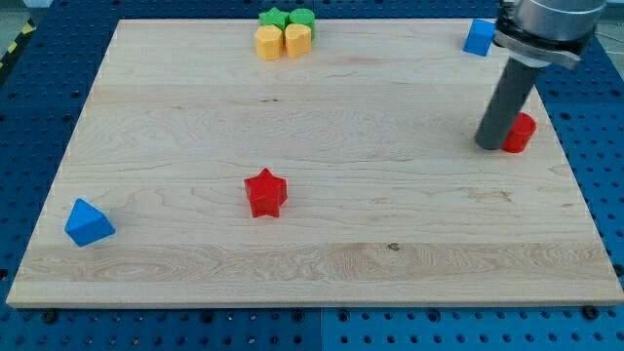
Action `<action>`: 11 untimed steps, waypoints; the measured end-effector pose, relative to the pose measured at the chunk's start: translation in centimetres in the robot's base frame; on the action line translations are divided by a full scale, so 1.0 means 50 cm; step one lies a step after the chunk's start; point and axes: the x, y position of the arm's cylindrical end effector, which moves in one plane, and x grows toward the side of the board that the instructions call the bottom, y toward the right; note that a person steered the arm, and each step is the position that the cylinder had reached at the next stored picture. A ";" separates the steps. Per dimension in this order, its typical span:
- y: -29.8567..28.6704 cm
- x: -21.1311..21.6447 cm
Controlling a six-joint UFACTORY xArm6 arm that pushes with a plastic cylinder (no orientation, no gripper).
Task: Push the blue cube towards the red circle
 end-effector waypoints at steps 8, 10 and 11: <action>0.066 -0.477; 0.001 -0.416; -0.020 -0.364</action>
